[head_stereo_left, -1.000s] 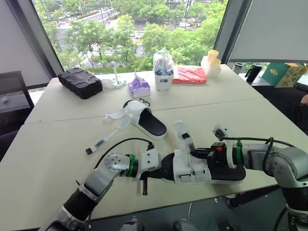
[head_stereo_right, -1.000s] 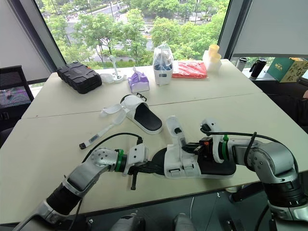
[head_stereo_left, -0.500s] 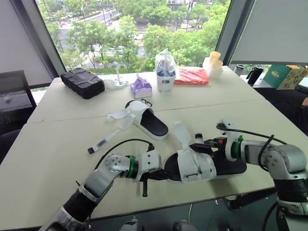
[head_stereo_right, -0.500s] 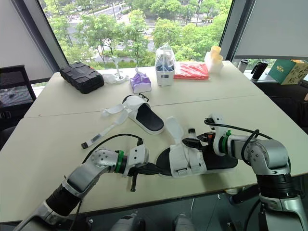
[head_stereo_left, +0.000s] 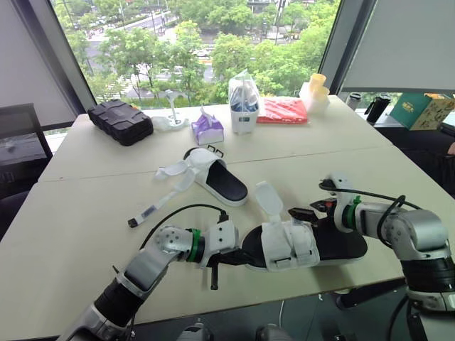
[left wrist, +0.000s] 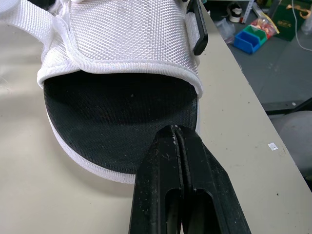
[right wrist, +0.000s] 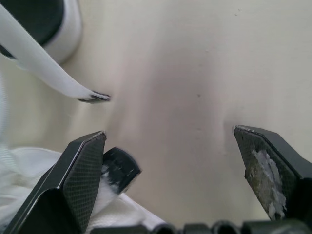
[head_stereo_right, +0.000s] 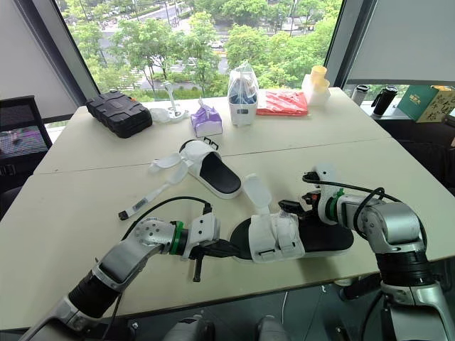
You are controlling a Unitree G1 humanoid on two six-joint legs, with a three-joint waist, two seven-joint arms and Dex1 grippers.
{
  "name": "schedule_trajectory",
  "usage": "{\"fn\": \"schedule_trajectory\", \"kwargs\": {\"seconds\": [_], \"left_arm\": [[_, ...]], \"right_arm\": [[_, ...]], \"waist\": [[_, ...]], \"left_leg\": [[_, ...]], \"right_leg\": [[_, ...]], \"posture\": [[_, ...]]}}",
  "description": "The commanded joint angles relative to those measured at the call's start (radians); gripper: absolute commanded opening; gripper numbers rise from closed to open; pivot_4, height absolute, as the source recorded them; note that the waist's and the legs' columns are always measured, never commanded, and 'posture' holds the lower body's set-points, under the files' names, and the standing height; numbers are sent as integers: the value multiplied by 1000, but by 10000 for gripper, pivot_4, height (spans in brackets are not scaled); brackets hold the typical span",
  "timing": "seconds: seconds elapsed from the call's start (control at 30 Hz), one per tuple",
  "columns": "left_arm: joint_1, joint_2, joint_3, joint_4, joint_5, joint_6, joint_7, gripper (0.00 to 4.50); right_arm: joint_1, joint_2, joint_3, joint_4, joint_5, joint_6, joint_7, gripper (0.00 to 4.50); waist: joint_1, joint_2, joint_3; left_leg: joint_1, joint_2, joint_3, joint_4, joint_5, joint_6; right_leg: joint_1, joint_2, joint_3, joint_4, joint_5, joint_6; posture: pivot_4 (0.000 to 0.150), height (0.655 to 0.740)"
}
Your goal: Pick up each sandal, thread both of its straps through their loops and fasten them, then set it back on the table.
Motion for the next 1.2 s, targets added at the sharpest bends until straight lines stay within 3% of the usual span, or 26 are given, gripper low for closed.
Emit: {"fn": "schedule_trajectory", "kwargs": {"seconds": [0.03,0.23,0.53,0.9,1.2], "left_arm": [[-1,10,-1,15,16,6,0,0],[-3,11,0,17,17,6,-1,0],[-17,9,10,55,26,-57,-6,0],[-76,-59,50,145,17,-142,33,0],[-133,-151,37,263,33,-183,33,0]], "right_arm": [[0,-27,84,-15,-100,-102,30,44599],[-28,-9,119,17,-204,-194,27,44599],[-35,-52,-64,-133,-137,-163,72,44599],[238,-291,-185,-315,-98,-132,265,44599],[277,-244,-28,-337,-148,-205,291,44599]], "waist": [[-1,0,0],[0,0,0],[0,0,0],[-3,1,1],[1,1,1]], "left_leg": [[0,0,0,0,0,0],[1,0,0,0,0,0],[1,0,0,0,0,0],[0,0,1,1,0,0],[0,0,1,1,0,0]], "right_leg": [[0,0,0,0,0,0],[0,0,0,0,0,1],[0,0,0,0,0,1],[1,0,0,0,0,1],[1,0,0,0,1,4]], "posture": [[1500,7400],[1500,7400],[1500,7400],[1500,7400],[1500,7400]]}}
